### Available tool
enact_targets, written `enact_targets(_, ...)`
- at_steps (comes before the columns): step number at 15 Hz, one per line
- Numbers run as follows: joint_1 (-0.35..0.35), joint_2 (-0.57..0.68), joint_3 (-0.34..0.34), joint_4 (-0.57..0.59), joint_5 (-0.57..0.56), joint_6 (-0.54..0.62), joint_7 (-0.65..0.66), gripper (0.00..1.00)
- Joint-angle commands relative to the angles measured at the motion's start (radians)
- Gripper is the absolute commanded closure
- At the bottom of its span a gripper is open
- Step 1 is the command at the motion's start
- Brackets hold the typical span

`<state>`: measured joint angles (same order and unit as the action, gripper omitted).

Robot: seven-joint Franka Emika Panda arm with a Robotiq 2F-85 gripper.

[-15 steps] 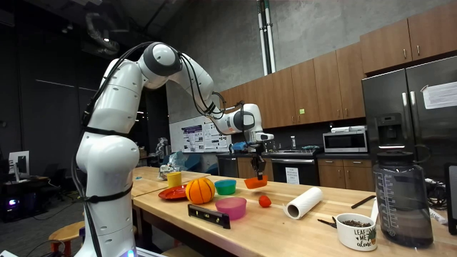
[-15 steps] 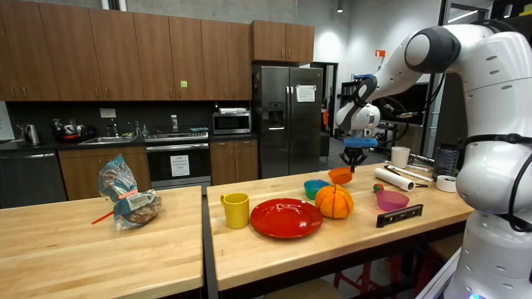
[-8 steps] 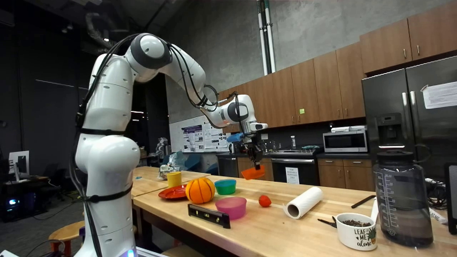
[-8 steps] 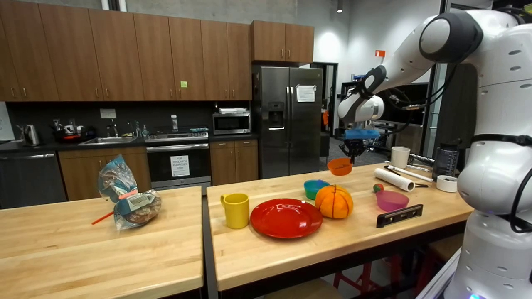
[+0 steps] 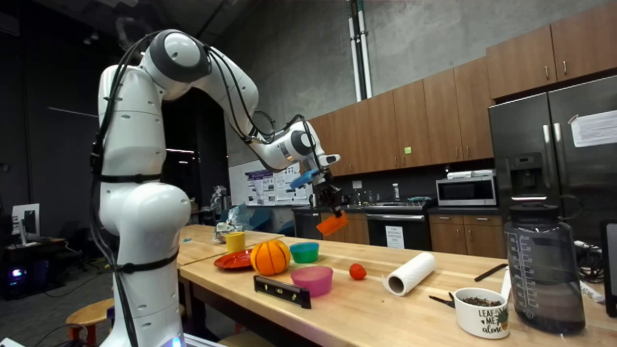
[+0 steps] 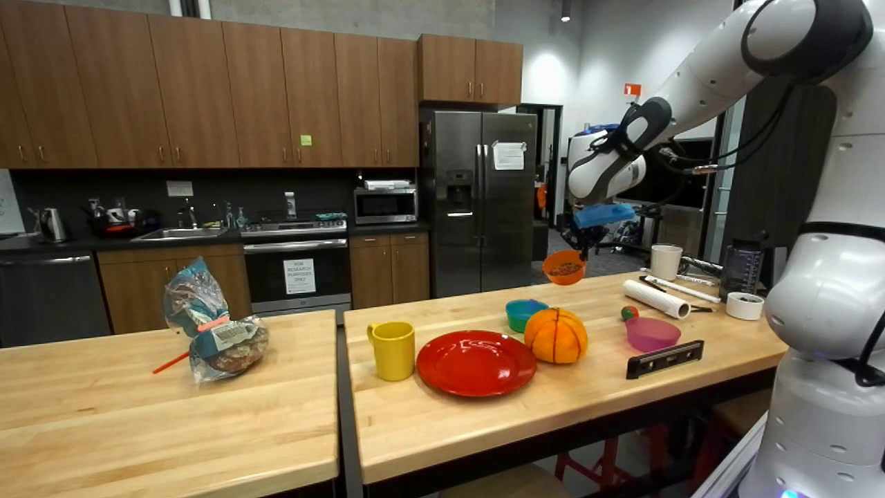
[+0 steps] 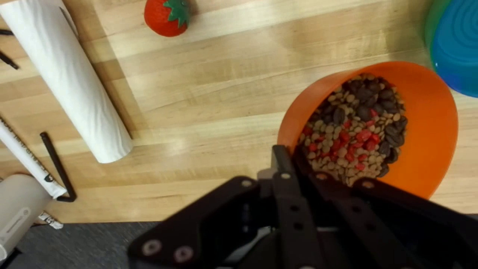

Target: Pour the objects in the orange bowl into the green bowl.

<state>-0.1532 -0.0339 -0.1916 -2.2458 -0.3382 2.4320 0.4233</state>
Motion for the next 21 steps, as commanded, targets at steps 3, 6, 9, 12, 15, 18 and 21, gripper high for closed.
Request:
enact_targets(3,0.002,-0.098,0.076,-0.094,-0.148,0.018,0.087,0.99)
enact_targets(6,0.007,-0.103,0.122,-0.114,-0.221,0.027,0.146,0.99)
enact_targets(9,0.018,-0.102,0.161,-0.122,-0.294,0.031,0.203,0.99)
enact_targets(12,0.033,-0.099,0.188,-0.124,-0.373,0.035,0.257,0.99)
enact_targets(15,0.047,-0.086,0.200,-0.117,-0.441,0.037,0.313,0.99)
enact_targets(18,0.054,-0.077,0.205,-0.114,-0.517,0.041,0.373,0.99)
enact_targets(21,0.056,-0.076,0.203,-0.120,-0.625,0.051,0.457,0.99)
